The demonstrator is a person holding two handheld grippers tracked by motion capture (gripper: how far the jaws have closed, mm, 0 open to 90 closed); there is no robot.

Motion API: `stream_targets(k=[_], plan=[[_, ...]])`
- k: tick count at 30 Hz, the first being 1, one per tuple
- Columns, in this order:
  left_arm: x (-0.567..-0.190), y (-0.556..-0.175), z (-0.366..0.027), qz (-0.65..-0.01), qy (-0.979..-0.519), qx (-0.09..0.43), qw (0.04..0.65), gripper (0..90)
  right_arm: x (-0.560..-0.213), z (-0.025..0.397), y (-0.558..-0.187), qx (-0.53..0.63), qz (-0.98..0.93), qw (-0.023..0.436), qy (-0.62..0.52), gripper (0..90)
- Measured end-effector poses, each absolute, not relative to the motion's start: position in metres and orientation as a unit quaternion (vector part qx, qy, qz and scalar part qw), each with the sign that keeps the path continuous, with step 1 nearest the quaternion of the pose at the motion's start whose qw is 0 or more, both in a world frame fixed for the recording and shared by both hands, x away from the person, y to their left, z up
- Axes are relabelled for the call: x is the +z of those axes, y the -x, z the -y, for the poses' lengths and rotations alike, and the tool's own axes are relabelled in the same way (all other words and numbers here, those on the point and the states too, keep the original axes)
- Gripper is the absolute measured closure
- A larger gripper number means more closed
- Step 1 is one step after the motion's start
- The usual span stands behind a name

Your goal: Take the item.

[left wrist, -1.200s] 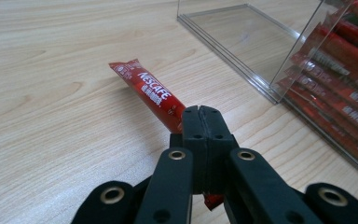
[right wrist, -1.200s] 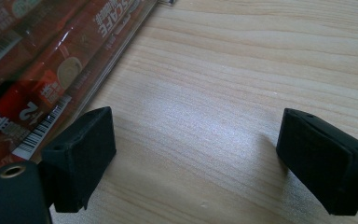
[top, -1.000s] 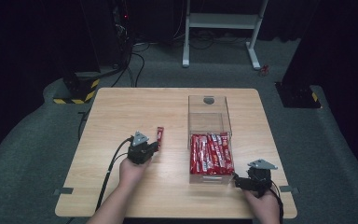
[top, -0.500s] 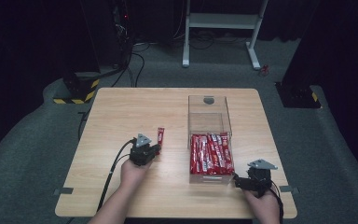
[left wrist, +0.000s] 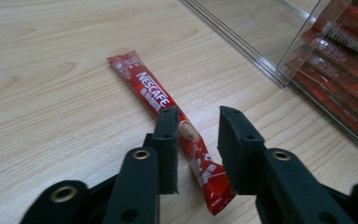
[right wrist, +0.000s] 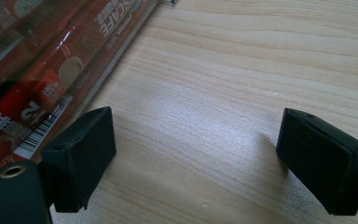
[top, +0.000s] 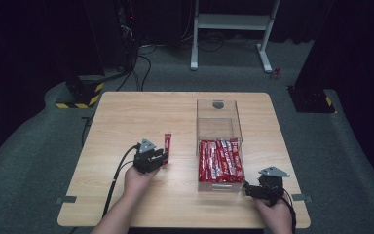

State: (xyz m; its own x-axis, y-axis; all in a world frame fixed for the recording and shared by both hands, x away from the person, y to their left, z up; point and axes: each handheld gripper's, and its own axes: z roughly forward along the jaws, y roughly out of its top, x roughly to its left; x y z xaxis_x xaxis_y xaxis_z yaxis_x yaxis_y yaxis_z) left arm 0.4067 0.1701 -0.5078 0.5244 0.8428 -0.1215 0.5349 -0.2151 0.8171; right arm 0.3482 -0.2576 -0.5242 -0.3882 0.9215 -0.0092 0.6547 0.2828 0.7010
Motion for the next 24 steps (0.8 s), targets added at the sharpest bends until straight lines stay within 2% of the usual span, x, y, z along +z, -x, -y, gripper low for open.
stream_targets(k=[12,14,24], plan=[[-0.499,-0.400,-0.177,-0.443,-0.767,0.192,0.424,47.8,-0.524,0.257,-0.348,0.313,-0.772,0.213,-0.511,11.4],[-0.495,-0.397,-0.180,-0.440,-0.768,0.205,0.418,45.3,-0.524,0.257,-0.348,0.313,-0.771,0.213,-0.511,11.4],[-0.487,-0.390,-0.199,-0.449,-0.755,0.208,0.431,33.4,-0.524,0.258,-0.348,0.313,-0.772,0.213,-0.511,11.4]])
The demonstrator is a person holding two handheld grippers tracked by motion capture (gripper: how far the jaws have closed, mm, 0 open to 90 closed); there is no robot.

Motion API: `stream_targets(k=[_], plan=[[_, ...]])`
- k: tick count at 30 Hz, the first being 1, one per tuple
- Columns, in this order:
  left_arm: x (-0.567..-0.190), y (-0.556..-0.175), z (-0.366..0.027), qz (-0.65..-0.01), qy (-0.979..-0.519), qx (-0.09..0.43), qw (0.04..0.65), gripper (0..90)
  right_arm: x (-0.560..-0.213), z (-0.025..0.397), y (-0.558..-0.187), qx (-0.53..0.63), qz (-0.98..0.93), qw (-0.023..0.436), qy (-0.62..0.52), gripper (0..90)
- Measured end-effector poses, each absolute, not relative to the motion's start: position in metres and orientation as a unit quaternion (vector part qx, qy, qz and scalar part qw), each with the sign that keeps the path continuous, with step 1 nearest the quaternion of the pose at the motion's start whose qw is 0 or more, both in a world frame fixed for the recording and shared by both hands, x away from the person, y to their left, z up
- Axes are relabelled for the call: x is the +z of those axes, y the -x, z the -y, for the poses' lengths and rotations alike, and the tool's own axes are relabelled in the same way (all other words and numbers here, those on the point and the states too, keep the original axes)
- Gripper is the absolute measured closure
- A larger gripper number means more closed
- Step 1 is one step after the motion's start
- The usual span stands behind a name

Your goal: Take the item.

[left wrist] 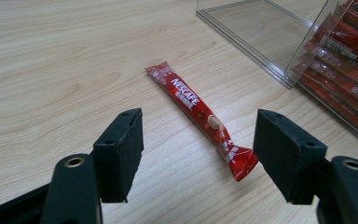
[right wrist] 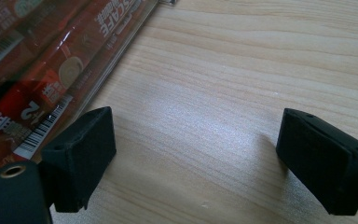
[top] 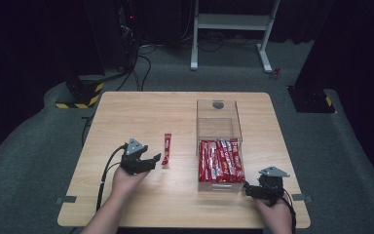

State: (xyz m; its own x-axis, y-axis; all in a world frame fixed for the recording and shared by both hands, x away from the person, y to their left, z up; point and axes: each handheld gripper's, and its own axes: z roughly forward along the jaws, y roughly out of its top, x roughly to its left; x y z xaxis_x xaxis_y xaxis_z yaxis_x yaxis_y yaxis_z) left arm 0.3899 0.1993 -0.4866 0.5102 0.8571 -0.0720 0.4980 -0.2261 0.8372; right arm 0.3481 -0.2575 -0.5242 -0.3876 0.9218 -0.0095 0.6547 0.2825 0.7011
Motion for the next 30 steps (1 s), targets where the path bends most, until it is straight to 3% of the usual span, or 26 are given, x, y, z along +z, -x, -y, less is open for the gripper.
stream_targets(k=[30], plan=[[-0.496,-0.360,-0.263,-0.476,-0.750,0.212,0.408,26.3,-0.524,0.257,-0.348,0.313,-0.771,0.213,-0.513,11.5]])
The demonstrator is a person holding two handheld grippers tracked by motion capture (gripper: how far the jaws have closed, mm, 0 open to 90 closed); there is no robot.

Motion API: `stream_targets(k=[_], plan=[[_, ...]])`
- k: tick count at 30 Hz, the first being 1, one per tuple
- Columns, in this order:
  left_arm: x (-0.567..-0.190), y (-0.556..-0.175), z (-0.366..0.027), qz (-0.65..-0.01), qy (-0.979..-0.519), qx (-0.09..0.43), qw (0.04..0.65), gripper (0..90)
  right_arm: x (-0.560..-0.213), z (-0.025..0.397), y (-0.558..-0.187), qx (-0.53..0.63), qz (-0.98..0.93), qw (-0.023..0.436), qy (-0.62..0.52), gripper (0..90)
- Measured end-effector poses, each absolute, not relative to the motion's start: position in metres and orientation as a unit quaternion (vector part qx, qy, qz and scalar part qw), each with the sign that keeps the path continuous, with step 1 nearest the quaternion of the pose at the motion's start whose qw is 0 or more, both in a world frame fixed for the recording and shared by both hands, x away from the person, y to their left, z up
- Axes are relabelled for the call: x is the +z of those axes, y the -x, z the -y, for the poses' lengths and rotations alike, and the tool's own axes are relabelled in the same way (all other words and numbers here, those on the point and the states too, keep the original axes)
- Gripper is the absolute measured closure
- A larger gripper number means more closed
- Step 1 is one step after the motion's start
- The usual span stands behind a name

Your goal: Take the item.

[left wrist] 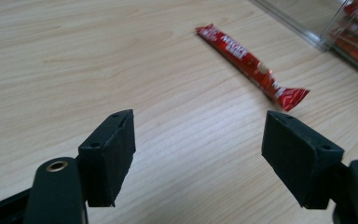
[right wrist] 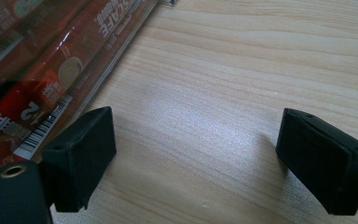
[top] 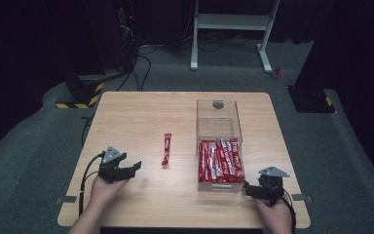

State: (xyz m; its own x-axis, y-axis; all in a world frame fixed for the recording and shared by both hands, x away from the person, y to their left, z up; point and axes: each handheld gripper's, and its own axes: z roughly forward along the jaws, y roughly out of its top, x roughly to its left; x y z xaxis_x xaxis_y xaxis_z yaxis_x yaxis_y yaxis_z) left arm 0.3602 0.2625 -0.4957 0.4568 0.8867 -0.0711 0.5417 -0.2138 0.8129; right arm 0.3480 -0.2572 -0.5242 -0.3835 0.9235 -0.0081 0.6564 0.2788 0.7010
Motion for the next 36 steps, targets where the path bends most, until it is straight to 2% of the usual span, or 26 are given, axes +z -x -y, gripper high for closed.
stream_targets(k=[18,25,28,36], plan=[[-0.523,-0.329,-0.306,-0.497,-0.771,0.207,0.340,24.2,-0.524,0.257,-0.348,0.313,-0.770,0.214,-0.513,11.6],[-0.528,-0.314,-0.315,-0.493,-0.774,0.217,0.332,20.2,-0.524,0.257,-0.348,0.313,-0.770,0.214,-0.513,11.6],[-0.529,-0.311,-0.319,-0.501,-0.769,0.218,0.331,14.2,-0.524,0.257,-0.348,0.313,-0.770,0.214,-0.513,11.6],[-0.531,-0.309,-0.319,-0.514,-0.759,0.223,0.332,11.3,-0.524,0.257,-0.347,0.313,-0.770,0.215,-0.514,11.5]])
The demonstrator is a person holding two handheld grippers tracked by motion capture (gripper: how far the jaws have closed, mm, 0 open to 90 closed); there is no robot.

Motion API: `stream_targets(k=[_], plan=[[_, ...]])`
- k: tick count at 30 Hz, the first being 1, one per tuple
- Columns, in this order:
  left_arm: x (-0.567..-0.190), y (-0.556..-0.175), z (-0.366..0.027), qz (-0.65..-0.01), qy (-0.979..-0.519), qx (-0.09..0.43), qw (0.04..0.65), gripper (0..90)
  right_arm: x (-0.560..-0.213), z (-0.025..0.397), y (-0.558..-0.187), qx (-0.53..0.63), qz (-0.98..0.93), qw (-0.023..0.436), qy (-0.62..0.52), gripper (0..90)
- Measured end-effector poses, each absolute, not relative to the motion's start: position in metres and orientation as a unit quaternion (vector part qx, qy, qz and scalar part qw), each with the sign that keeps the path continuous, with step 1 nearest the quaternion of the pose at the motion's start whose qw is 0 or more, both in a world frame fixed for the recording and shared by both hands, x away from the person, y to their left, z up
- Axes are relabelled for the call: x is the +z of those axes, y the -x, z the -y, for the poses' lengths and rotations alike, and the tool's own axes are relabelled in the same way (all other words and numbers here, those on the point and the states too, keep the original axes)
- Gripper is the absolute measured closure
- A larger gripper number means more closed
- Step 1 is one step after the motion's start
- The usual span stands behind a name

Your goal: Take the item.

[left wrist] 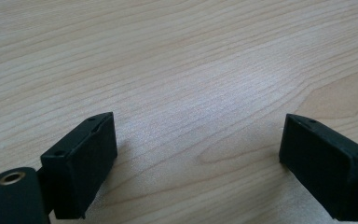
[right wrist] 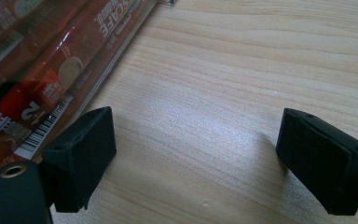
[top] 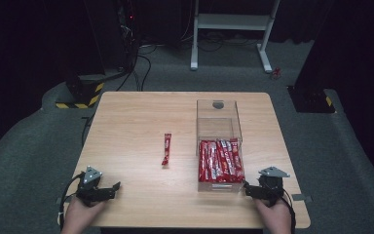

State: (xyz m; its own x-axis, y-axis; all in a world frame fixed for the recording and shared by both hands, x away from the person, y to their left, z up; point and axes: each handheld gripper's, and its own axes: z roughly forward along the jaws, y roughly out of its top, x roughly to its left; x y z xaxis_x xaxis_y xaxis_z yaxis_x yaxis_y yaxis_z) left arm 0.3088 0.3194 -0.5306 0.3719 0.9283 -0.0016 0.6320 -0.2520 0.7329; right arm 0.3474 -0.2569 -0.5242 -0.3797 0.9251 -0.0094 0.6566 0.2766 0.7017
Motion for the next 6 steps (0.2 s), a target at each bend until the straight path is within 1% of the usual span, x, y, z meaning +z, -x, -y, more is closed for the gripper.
stream_targets(k=[6], plan=[[-0.5306,-0.3088,-0.3194,-0.514,-0.759,0.223,0.332,11.2,-0.5242,0.2563,-0.3474,0.312,-0.768,0.215,-0.516,11.3]])
